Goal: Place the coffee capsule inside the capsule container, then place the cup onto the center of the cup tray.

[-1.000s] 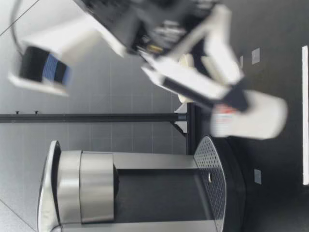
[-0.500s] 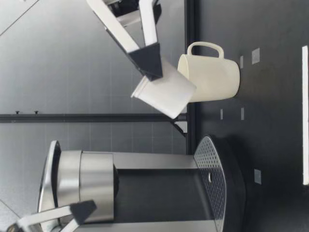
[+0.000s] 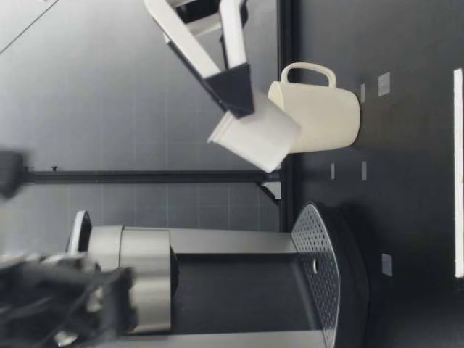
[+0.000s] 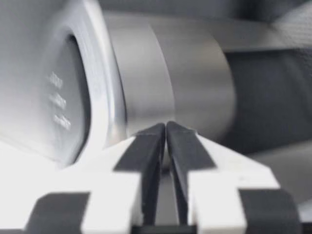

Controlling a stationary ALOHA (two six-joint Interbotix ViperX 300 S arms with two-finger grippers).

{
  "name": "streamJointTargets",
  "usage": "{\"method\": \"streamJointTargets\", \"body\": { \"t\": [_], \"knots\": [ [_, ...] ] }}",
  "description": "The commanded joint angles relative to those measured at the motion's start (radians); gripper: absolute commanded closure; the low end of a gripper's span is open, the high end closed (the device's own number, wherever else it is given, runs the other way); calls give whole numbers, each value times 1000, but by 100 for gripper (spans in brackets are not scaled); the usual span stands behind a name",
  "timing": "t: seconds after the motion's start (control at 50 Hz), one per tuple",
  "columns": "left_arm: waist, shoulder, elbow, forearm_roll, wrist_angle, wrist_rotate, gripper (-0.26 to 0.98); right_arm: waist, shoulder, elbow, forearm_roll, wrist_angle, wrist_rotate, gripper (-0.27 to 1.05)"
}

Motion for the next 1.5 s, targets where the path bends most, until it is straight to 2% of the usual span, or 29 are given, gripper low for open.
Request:
{"method": "streamJointTargets", "body": {
  "t": [0.0,0.14,0.46,0.72,1.06,1.3,1.48],
  "knots": [
    [-15,17,-20,74,25,-20,54,-6,-9,-5,-2,-5,-2,21],
    [-20,34,-17,95,26,-75,54,-8,-18,8,-2,-5,-2,21],
    [-18,49,81,196,23,-141,54,-8,-21,14,-3,-5,-2,21],
    [21,20,138,256,-15,-160,54,-6,-21,9,-3,-6,0,21],
    [61,-15,167,308,-20,-160,54,-8,-20,6,-2,-5,2,21],
    [78,-34,175,324,-18,-158,54,-6,-21,5,-2,-6,3,21],
    [80,-64,173,377,2,-158,54,-6,-21,2,-2,-6,3,21]
  ]
}}
